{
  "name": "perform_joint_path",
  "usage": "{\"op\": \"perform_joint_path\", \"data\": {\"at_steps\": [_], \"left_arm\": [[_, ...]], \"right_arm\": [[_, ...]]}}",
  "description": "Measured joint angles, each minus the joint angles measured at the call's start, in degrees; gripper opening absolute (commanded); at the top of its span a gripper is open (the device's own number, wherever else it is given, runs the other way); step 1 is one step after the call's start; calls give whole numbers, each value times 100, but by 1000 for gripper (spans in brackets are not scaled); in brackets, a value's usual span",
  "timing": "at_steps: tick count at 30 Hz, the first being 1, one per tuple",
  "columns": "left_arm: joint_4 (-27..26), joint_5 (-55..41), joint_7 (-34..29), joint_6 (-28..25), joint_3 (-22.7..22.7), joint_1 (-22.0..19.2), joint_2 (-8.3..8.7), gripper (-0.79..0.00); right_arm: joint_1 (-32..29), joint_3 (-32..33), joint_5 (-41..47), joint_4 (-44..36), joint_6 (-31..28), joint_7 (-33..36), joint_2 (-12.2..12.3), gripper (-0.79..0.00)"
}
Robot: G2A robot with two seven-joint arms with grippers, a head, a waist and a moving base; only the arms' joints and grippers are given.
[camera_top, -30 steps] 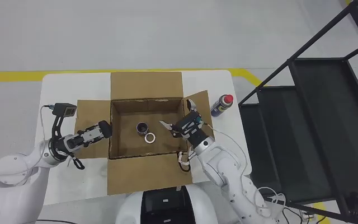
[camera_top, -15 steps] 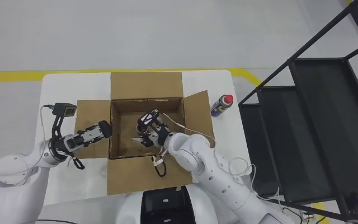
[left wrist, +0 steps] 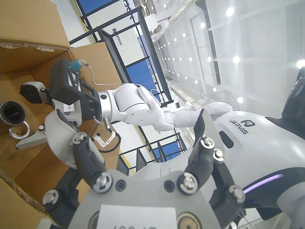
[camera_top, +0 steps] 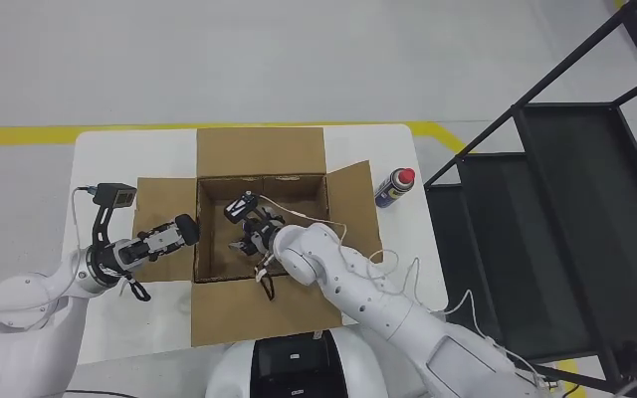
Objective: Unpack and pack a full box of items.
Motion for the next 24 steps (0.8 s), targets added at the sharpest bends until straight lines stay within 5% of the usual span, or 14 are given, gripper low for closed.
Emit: {"op": "perform_joint_path", "data": {"at_steps": [6,10,11,24], "left_arm": [[0,0,0,0,0,0,0,0],[0,0,0,0,0,0,0,0],[0,0,0,0,0,0,0,0],[0,0,0,0,0,0,0,0]], "right_arm": [[289,-223,51,541,157,-11,-175,-37],[434,-307,84,815,219,-35,-270,-742],[468,-322,85,880,241,-41,-294,-785],[360,-75,-208,485,303,-5,-267,-785]]}}
